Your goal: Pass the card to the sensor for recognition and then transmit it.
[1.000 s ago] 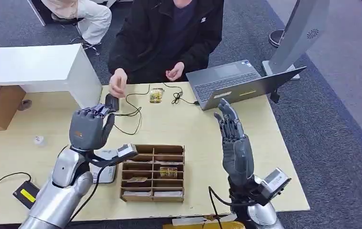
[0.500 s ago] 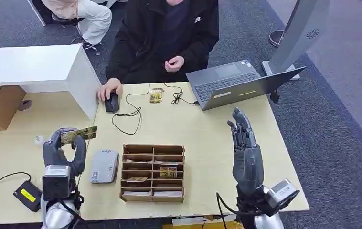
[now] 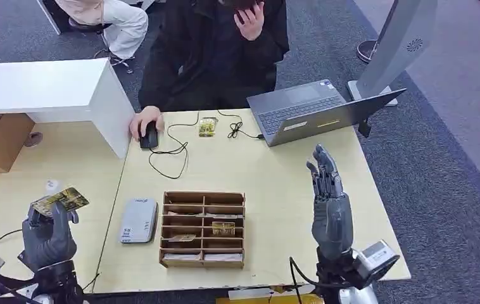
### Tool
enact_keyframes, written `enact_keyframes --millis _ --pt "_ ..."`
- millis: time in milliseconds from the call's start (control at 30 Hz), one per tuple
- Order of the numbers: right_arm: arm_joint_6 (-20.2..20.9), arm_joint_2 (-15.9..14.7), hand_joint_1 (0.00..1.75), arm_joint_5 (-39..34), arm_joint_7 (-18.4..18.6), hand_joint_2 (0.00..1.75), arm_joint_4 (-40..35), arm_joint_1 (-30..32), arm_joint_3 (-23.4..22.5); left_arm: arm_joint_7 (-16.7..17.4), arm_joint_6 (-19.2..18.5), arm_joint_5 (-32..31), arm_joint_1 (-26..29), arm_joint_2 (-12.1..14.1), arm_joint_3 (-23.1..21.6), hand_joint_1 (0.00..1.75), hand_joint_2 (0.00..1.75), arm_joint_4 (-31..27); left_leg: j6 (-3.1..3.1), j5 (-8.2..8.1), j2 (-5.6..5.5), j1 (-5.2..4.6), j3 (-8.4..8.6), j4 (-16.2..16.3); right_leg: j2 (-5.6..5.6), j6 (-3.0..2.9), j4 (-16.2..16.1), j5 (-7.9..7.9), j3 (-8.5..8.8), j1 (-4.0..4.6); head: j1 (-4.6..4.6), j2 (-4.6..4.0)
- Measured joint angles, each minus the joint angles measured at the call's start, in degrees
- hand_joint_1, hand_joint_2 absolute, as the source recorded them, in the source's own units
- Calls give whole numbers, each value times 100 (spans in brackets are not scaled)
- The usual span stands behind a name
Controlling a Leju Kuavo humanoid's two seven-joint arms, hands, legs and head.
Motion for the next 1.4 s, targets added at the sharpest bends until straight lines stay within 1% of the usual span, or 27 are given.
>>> enact_keyframes --millis 100,200,333,467,633,767,1000,1200,1400 --pt "-7 0 0 0 0 0 0 -2 0 94 -210 72 9 -83 214 175 175 26 0 0 -1 0 0 0 -1 0 0 0 1 0 2 0" --pt "-4 0 0 0 0 0 0 -13 0 278 -458 153 3 -129 372 175 175 153 0 0 0 0 0 0 -1 0 0 0 0 0 2 0" --pt "-4 0 0 -4 0 0 11 -41 0 497 -641 175 -19 -144 501 175 175 431 0 0 -1 0 0 0 -1 0 0 0 1 0 0 0" --pt "9 0 0 -37 0 0 17 -68 2 673 -709 236 -56 -148 595 175 175 732 0 0 -1 0 0 0 -1 0 0 0 1 0 0 0" --pt "11 0 0 -63 4 0 68 -123 2 807 -722 245 -135 -140 678 175 175 1143 0 0 -1 0 0 0 -1 0 0 0 0 0 0 0" --pt "11 0 0 -118 17 0 111 -179 7 907 -643 147 -196 -127 711 175 175 1433 0 0 -1 0 0 0 -2 0 0 0 0 0 0 0" --pt "13 0 0 -157 57 0 157 -274 46 949 -606 42 -257 -100 711 175 175 1672 0 0 -1 0 0 0 -2 0 0 0 1 0 2 0" --pt "31 0 0 -216 70 0 212 -369 98 1034 -438 -345 -370 -15 706 175 175 1934 0 1 -1 0 1 0 -2 0 0 0 0 0 2 0" --pt "87 0 0 -264 79 0 295 -465 136 1041 -368 -1038 -510 173 429 175 175 2280 -2 2 -1 0 2 0 -2 0 0 1 0 0 0 0"
